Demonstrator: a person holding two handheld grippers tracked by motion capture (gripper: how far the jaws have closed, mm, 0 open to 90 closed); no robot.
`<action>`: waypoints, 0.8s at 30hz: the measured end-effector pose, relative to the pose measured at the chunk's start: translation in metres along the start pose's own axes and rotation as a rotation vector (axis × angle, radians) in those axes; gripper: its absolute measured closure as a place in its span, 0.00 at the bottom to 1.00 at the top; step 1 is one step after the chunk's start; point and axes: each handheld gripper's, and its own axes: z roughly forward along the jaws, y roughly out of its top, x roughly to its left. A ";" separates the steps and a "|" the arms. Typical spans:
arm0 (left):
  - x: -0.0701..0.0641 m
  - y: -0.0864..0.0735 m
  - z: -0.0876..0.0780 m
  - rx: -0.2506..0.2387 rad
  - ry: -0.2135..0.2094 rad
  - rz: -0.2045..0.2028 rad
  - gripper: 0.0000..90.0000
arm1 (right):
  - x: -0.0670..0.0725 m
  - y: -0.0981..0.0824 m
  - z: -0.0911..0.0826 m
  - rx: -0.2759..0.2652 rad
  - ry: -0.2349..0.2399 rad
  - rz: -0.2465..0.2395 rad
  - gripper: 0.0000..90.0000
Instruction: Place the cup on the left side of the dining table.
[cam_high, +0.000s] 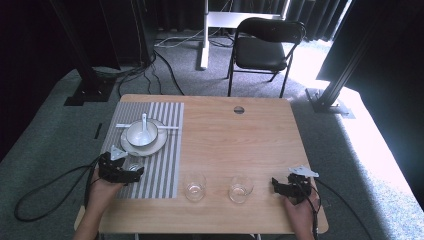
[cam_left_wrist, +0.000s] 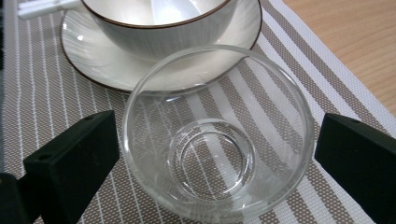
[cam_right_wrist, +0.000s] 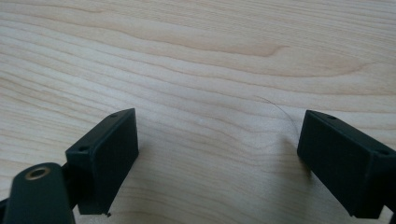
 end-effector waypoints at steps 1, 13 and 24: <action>0.001 -0.002 0.000 0.004 0.002 -0.011 0.00 | 0.000 0.000 0.000 0.000 0.000 0.000 0.13; 0.004 -0.024 -0.002 -0.001 0.014 -0.075 0.00 | 0.000 0.000 0.000 0.001 0.000 0.001 0.13; 0.006 -0.049 -0.007 -0.025 0.038 -0.114 0.00 | 0.000 0.000 0.000 0.001 0.000 0.002 0.13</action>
